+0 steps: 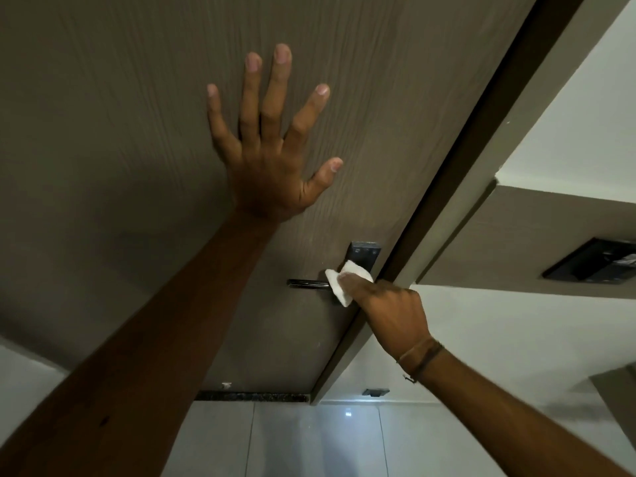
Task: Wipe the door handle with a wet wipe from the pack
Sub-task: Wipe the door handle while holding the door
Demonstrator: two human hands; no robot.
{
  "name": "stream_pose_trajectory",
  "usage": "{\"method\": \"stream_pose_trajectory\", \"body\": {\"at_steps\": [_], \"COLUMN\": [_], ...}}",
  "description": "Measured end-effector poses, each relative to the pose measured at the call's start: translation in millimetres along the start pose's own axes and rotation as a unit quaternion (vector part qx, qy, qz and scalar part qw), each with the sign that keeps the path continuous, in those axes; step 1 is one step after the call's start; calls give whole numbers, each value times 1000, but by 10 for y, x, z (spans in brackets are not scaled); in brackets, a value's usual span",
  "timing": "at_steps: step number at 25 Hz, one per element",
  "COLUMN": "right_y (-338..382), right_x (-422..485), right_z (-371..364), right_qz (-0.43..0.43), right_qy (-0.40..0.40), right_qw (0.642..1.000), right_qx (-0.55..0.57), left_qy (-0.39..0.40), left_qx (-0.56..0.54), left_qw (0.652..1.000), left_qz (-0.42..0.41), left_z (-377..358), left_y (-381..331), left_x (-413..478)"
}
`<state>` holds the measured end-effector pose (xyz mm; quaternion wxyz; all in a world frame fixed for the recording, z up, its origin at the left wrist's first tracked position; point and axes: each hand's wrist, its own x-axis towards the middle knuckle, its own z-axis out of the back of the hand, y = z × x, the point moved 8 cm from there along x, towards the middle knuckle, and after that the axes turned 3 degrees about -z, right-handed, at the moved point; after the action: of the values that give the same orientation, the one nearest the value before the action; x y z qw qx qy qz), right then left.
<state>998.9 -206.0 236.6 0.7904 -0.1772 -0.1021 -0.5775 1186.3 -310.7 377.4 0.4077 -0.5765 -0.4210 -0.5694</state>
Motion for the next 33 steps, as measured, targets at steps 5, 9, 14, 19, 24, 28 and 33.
{"method": "stream_pose_trajectory", "body": {"at_steps": [5, 9, 14, 19, 24, 28, 33], "right_y": [134, 684, 502, -171, -271, -207, -135], "right_x": [-56, 386, 246, -223, -313, -373, -486], "right_z": [-116, -64, -93, -163, -309, -532, -703], "right_qz": [-42, -44, -45, -66, -227, -403, -480], "right_qy": [-4, 9, 6, -116, -159, -159, -183], "right_qw": [998, 993, 993, 989, 933, 794, 641], "right_qx": [39, 111, 105, 61, 228, 427, 570], "left_qy": [-6, -12, -10, -6, 18, 58, 121], "left_qx": [0, -9, -1, 7, 11, 8, -8], "left_qw": [1000, 1000, 1000, 1000, 1000, 998, 993], "left_qz": [-6, -2, -9, -17, -12, -6, -9], "left_z": [-32, -15, 0, -24, -4, 39, 118], "left_y": [11, 17, 10, 21, 1, 19, -43], "left_x": [-30, -29, -42, -47, -19, -28, 51]}}
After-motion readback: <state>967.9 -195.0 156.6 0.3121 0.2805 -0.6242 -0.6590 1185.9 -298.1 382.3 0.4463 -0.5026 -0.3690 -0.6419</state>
